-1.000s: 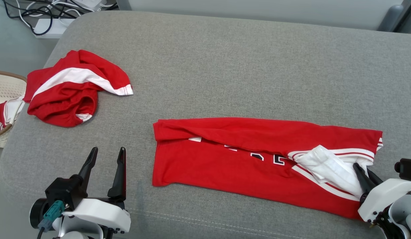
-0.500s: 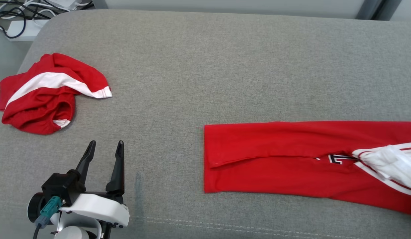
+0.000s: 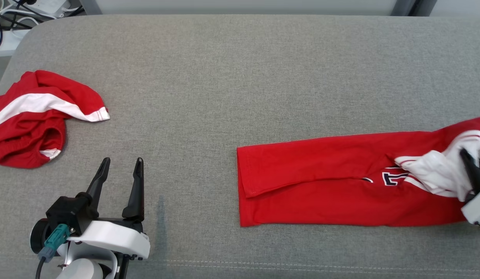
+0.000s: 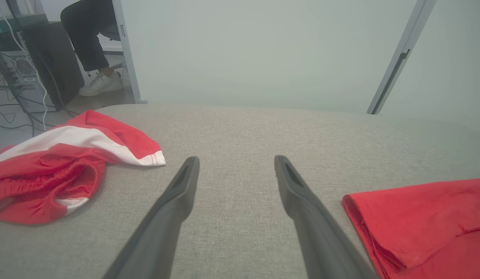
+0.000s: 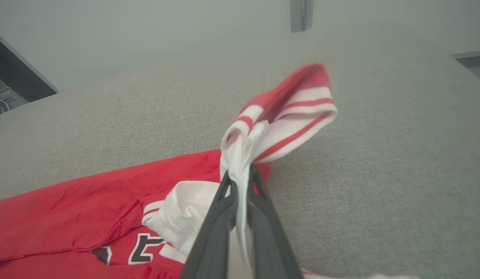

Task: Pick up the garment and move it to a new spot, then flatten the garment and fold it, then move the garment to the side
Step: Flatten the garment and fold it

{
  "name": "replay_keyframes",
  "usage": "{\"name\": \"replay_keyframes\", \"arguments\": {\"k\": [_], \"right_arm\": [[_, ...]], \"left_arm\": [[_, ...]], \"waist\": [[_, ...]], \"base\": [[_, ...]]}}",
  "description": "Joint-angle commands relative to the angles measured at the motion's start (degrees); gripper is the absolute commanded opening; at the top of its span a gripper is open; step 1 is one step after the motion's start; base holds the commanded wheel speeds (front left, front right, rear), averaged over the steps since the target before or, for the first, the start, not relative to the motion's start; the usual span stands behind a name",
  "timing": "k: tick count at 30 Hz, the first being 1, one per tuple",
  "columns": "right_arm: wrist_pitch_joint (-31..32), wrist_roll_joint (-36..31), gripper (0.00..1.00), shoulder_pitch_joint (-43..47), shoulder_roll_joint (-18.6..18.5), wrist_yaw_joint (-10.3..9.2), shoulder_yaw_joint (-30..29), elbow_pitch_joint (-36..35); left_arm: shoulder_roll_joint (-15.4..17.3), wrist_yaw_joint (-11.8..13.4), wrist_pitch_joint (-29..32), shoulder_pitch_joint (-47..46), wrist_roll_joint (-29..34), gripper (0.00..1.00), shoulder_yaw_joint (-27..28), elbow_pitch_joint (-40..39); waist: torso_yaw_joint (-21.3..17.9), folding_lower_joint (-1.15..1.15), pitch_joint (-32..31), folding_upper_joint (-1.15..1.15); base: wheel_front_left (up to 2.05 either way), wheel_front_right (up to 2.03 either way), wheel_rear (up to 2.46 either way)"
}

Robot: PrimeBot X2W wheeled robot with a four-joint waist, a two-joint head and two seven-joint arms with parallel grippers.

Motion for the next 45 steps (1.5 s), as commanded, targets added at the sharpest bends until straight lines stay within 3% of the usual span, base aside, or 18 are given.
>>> {"name": "replay_keyframes", "arguments": {"k": [1,5,9,15,27,42,43,45], "right_arm": [[1.24,0.1,0.0,0.01,-1.17,-0.15,1.46,-5.15],[4.55,-2.7,0.0,0.78,1.08,-0.15,2.43,-14.94],[8.35,-6.26,0.0,1.57,5.85,-0.15,4.33,-24.19],[13.16,-9.9,0.0,1.44,12.26,-0.15,8.43,-28.94],[14.99,-12.67,0.0,-2.68,19.58,-0.15,18.56,-21.15],[10.03,-14.78,0.0,-6.81,22.83,-0.15,18.38,-9.38],[10.09,-14.85,0.13,-7.08,22.88,-0.15,18.66,-8.79],[9.72,-14.32,0.66,-7.44,23.38,-0.15,19.0,-7.97]], "left_arm": [[1.73,0.03,-0.37,-2.06,0.03,1.0,2.25,-1.57],[1.77,0.04,-0.23,-2.14,0.0,1.0,2.05,-1.77],[1.81,0.06,-0.04,-2.34,0.05,1.0,1.8,-1.79],[1.72,-0.1,0.14,-2.58,0.01,1.0,1.39,-1.7],[0.68,-1.1,0.11,-3.5,-0.15,1.0,-0.01,-0.37],[0.06,-1.97,-0.41,-4.02,-0.22,1.0,-0.59,0.94],[0.02,-2.01,-0.44,-4.11,-0.21,1.0,-0.62,1.01],[-0.1,-2.13,-0.51,-4.33,-0.18,1.0,-0.69,1.16]], "waist": [[-0.34,0.0,-0.11,0.0],[-0.58,0.0,-0.26,0.0],[-0.34,0.0,-0.47,0.0],[0.47,0.0,-0.83,0.0],[3.95,0.0,-1.34,0.0],[4.9,0.0,-0.88,0.0],[4.86,0.0,-0.77,0.0],[4.82,0.0,-0.57,0.0]], "base": [[0.0,0.0,0.0],[0.0,0.0,0.0],[0.0,0.0,0.0],[0.0,0.0,0.0],[0.0,0.0,0.0],[0.0,0.0,0.0],[0.0,0.0,0.0],[0.0,0.0,0.0]]}}
